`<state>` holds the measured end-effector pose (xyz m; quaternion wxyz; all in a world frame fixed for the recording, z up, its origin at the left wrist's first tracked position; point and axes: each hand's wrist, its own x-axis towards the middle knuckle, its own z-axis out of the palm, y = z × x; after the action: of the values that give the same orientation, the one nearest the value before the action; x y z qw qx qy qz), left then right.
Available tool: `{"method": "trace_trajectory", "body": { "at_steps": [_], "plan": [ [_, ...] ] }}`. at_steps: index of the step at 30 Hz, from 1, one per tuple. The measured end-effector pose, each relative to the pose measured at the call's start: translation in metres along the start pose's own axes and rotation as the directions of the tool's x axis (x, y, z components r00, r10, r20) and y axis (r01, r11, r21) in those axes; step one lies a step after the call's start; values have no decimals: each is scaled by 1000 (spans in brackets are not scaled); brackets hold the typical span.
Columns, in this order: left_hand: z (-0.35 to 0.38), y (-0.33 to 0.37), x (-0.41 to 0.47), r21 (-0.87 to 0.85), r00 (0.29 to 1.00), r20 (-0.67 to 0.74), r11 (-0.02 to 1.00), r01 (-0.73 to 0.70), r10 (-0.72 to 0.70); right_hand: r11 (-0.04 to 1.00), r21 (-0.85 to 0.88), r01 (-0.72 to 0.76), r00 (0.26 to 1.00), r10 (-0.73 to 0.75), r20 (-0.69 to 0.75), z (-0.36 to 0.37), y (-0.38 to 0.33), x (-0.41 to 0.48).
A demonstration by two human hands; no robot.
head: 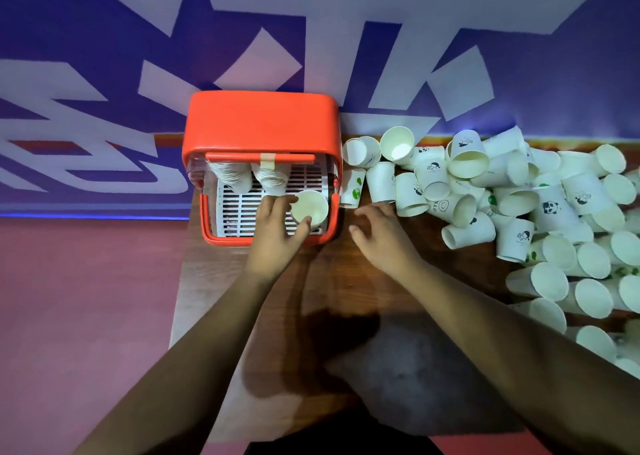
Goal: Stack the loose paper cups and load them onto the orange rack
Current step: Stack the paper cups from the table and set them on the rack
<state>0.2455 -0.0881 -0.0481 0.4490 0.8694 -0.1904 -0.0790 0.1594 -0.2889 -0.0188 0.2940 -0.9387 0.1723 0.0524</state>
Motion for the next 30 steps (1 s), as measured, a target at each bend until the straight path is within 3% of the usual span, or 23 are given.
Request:
{"method": "trace_trajectory", "body": {
  "at_steps": [4, 7, 10, 15, 19, 22, 26, 30],
  "plan": [
    [19, 35, -14, -130, 976, 192, 989, -75, 99, 996, -84, -34, 997, 28, -77, -34, 61, -40],
    [50, 61, -10, -148, 943, 294, 982, -114, 153, 973, -118, -198, 975, 183, -129, -54, 109, -55],
    [87, 87, 7, -89, 932, 341, 991, -101, 126, 932, -233, -277, 957, 246, -157, -65, 142, -58],
    [139, 108, 48, 100, 926, 369, 986, -131, 86, 865, -443, -234, 972, 218, -88, -71, 167, -57],
    [168, 120, 76, 210, 918, 393, 965, -155, 62, 899, -320, -299, 953, 265, -145, -72, 180, -48],
    [187, 119, 93, 251, 872, 485, 944, -216, 70, 939, -156, -306, 943, 277, -184, -73, 181, -41],
    [205, 113, 104, 255, 805, 594, 944, -211, 20, 943, -67, -326, 930, 308, -201, -71, 183, -22],
    [218, 117, 99, 220, 820, 568, 949, -227, 64, 927, 39, -373, 907, 373, -193, -70, 187, -2]
  ]
}}
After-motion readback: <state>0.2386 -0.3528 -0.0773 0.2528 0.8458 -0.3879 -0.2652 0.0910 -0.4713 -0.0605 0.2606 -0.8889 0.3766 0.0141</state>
